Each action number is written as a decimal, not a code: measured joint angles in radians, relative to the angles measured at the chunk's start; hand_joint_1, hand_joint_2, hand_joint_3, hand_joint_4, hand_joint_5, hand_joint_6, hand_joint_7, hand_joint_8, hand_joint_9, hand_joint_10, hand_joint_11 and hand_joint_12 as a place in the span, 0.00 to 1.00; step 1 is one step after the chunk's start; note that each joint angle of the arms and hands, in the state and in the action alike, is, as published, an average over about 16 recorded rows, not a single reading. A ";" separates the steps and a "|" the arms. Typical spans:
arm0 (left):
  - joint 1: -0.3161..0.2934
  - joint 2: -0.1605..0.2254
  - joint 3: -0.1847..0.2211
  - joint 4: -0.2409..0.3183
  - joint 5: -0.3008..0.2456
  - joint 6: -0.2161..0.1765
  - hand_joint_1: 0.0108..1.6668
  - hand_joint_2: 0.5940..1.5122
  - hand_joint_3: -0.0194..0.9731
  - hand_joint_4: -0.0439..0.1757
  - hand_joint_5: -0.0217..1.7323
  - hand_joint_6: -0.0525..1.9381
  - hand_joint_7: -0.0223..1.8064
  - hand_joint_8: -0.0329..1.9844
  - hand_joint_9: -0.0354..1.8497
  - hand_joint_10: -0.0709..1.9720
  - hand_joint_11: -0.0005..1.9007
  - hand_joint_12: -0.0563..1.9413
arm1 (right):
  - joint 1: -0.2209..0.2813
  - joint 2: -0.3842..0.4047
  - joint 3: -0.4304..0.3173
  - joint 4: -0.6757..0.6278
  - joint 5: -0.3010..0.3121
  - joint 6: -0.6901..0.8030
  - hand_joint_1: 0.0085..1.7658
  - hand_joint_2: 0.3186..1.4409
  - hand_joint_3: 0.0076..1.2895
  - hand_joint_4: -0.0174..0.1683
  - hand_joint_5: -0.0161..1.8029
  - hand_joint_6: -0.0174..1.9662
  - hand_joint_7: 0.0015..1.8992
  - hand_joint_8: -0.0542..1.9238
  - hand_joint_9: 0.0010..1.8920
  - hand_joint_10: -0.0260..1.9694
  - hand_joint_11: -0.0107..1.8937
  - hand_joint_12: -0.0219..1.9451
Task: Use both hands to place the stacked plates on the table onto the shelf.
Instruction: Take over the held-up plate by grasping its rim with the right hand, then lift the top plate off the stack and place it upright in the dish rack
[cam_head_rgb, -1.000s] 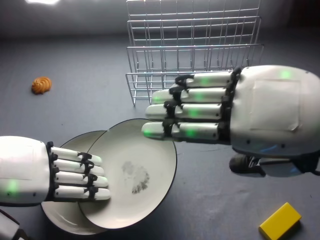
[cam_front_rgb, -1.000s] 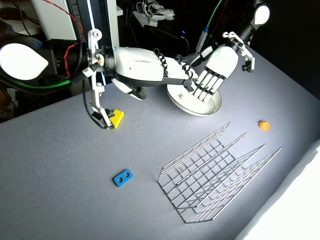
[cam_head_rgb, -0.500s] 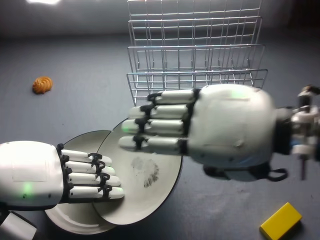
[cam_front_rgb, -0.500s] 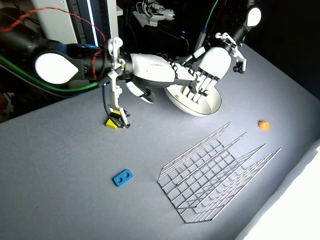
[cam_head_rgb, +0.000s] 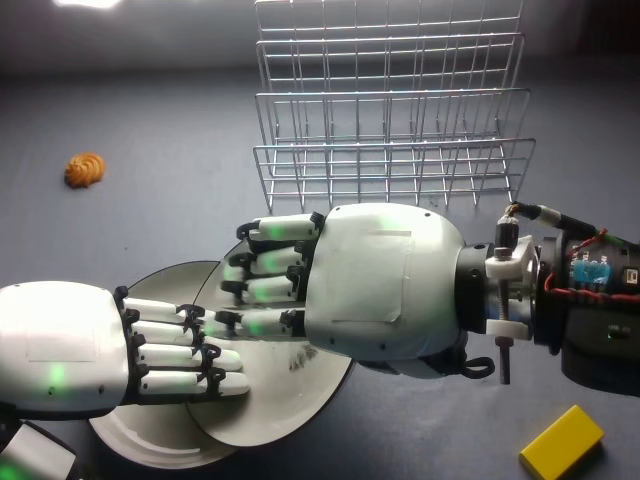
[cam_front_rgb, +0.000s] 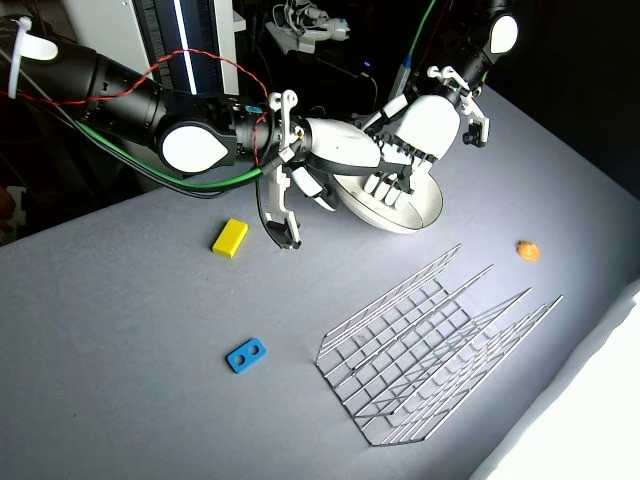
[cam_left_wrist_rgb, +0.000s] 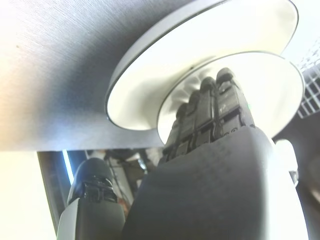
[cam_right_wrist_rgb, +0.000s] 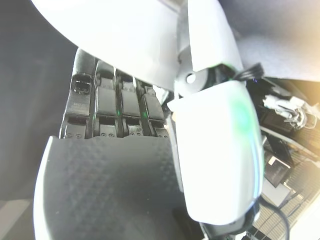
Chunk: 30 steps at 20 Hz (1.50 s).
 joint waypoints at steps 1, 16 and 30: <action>0.000 0.000 0.000 0.000 0.000 0.000 0.01 0.58 0.04 0.16 0.01 0.01 0.01 0.01 0.03 0.04 0.01 0.04 | -0.001 -0.008 0.003 0.004 -0.002 -0.007 0.71 0.61 0.01 0.09 0.20 0.06 0.20 0.06 0.20 0.06 0.07 0.58; -0.040 0.022 0.039 -0.026 -0.003 0.000 0.01 0.58 0.04 0.19 0.01 0.02 0.02 0.01 0.03 0.04 0.01 0.03 | -0.026 -0.046 0.019 0.002 0.036 -0.043 0.66 0.61 0.01 0.08 0.47 0.41 0.48 0.52 0.52 0.33 0.37 0.72; -0.202 0.099 0.160 -0.064 0.005 0.000 0.01 0.58 0.04 0.21 0.02 0.04 0.02 0.02 0.03 0.04 0.01 0.03 | -0.001 -0.017 0.010 0.008 0.082 -0.086 0.67 0.62 0.00 0.12 0.49 0.50 0.52 0.55 0.50 0.36 0.35 0.73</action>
